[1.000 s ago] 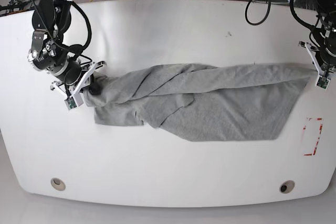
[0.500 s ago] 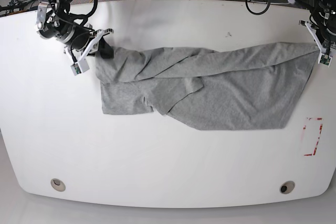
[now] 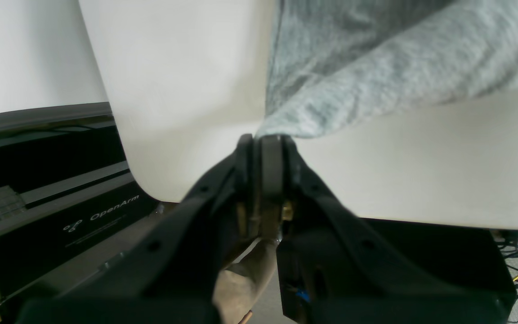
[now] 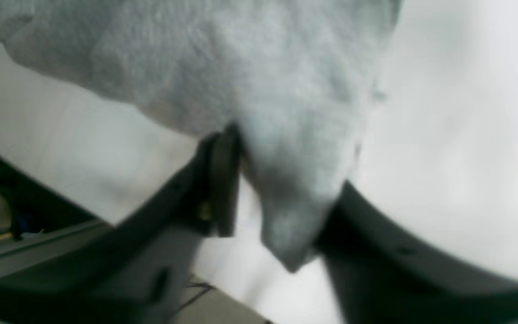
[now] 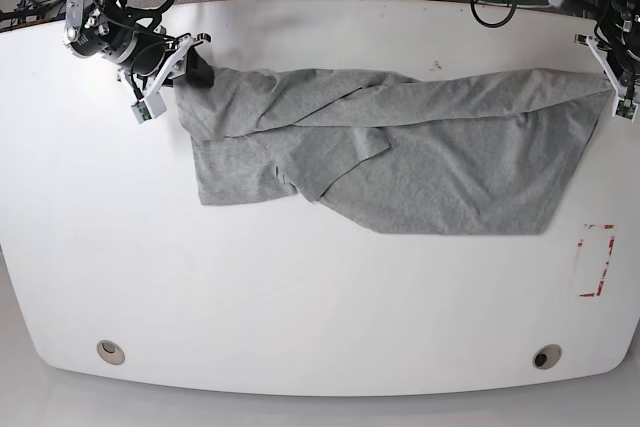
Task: Fold the T-shirt properly
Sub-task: 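Release the shirt with the right gripper and move it along the edge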
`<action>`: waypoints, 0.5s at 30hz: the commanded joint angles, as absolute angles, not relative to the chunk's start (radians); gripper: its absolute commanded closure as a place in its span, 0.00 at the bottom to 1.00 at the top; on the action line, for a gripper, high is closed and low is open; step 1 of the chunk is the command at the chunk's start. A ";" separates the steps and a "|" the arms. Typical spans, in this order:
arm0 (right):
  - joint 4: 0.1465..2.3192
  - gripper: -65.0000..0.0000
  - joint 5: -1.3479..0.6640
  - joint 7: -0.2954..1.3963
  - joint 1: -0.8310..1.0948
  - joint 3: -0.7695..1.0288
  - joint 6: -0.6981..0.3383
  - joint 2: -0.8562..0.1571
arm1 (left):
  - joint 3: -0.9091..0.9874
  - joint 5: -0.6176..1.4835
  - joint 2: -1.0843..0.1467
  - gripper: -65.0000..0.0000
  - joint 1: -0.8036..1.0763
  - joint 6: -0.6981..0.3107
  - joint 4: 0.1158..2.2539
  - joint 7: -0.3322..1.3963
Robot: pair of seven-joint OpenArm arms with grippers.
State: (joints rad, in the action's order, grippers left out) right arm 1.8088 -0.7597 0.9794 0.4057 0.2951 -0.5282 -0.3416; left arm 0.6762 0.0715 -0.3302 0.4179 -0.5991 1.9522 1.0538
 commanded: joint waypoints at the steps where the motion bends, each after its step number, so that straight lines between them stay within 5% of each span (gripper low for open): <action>1: 1.865 0.51 -0.846 0.964 0.414 0.340 -0.556 -0.364 | 0.682 0.067 -0.348 1.00 0.417 -0.591 1.968 1.043; 4: 1.883 0.30 -0.920 0.980 0.437 0.400 -0.567 -0.366 | 0.679 0.065 -0.344 0.99 0.417 -0.591 1.968 1.043; 6: 1.885 0.20 -0.970 0.998 0.435 0.437 -0.570 -0.366 | 0.677 0.067 -0.343 0.87 0.415 -0.591 1.968 1.043; 10: 1.880 0.17 -1.027 1.009 0.403 0.496 -0.568 -0.369 | 0.680 0.071 -0.343 0.66 0.415 -0.591 1.969 1.043; 15: 1.810 0.17 -1.023 1.032 0.289 0.496 -0.561 -0.369 | 0.677 0.071 -0.343 0.65 0.412 -0.591 1.969 1.043</action>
State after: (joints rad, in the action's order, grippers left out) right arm 1.8412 -1.0042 1.0439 0.3176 0.4946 -0.5556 -0.3527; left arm 0.6724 0.0750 -0.3264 0.4156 -0.5995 1.9526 1.0542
